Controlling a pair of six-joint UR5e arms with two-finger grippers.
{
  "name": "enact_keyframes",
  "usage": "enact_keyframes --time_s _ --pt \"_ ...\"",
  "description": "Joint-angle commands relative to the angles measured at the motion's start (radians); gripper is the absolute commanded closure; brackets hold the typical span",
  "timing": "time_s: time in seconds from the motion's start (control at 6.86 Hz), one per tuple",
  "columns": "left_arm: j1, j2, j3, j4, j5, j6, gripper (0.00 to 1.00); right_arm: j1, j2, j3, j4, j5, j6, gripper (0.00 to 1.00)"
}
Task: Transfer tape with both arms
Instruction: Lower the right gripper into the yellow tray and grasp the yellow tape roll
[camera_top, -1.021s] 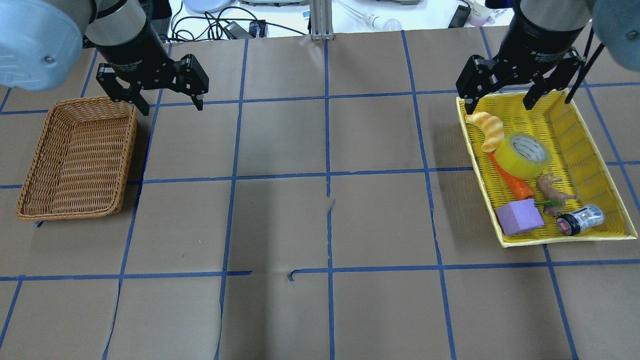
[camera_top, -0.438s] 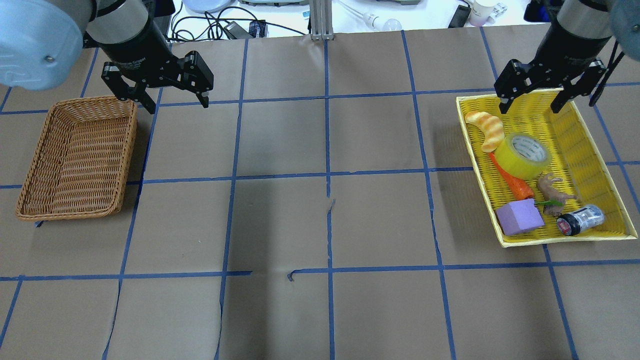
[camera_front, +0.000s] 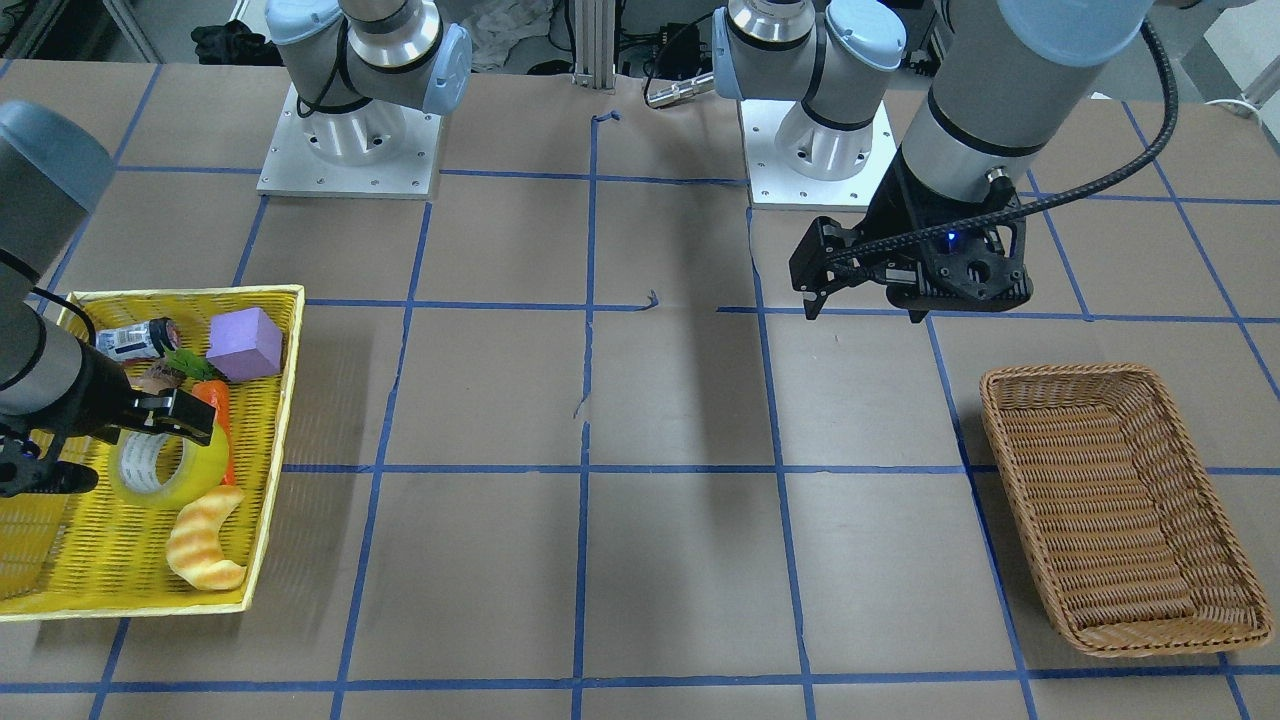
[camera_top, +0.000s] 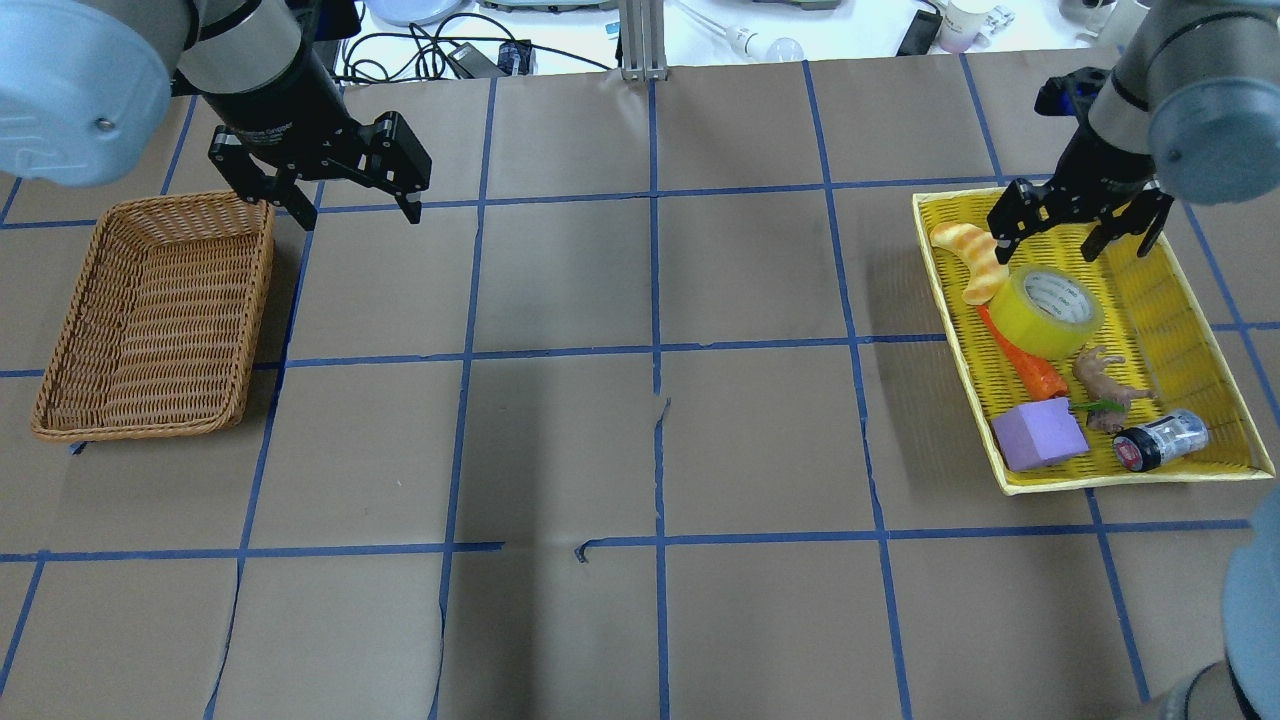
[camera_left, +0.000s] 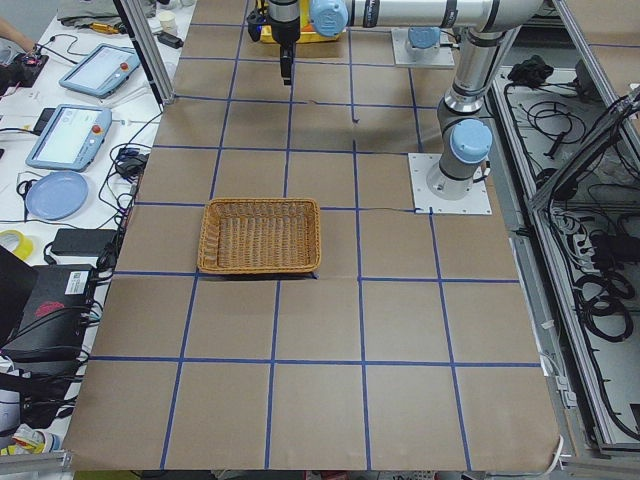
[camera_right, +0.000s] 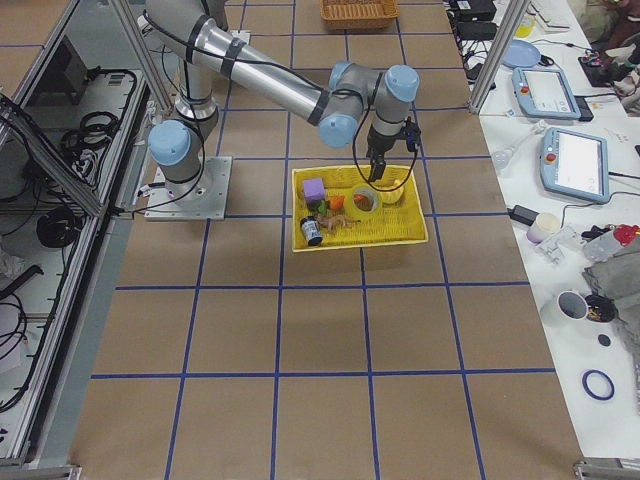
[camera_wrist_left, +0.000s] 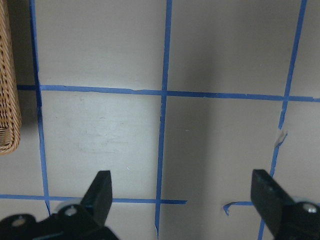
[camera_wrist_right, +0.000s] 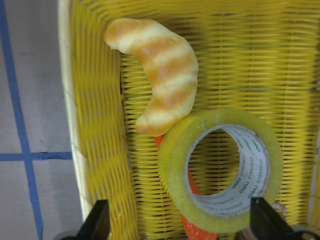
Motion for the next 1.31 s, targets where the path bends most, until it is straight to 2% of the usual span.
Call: enact_keyframes --time_s 0.0,0.15,0.29,0.44,0.73,0.88,1.02,1.17 --pt "0.0 -0.001 -0.002 0.0 0.001 -0.001 0.0 -0.018 0.046 0.073 -0.077 -0.004 0.008 0.0" --pt "0.0 -0.001 -0.002 0.0 0.004 -0.002 0.0 -0.018 0.074 0.073 -0.082 -0.004 0.017 0.34" --pt "0.0 -0.001 -0.002 0.0 0.004 -0.002 0.0 -0.019 0.074 0.07 -0.08 -0.004 0.026 0.88" --pt "0.001 -0.002 -0.002 0.0 0.006 -0.001 0.0 -0.018 0.07 0.061 -0.08 -0.004 0.028 1.0" --pt "0.001 -0.002 -0.002 0.0 0.006 0.001 0.0 -0.018 0.053 0.009 -0.062 -0.004 0.026 1.0" --pt "0.0 -0.002 -0.002 0.0 0.004 0.001 0.0 -0.009 0.016 -0.036 -0.01 0.004 0.047 1.0" --pt "0.0 -0.002 -0.002 0.0 0.004 0.001 0.0 0.023 -0.039 -0.083 0.074 0.019 0.166 1.0" --pt "0.001 -0.002 -0.002 0.0 0.003 0.001 0.0 0.119 -0.059 -0.103 0.101 0.045 0.267 1.0"
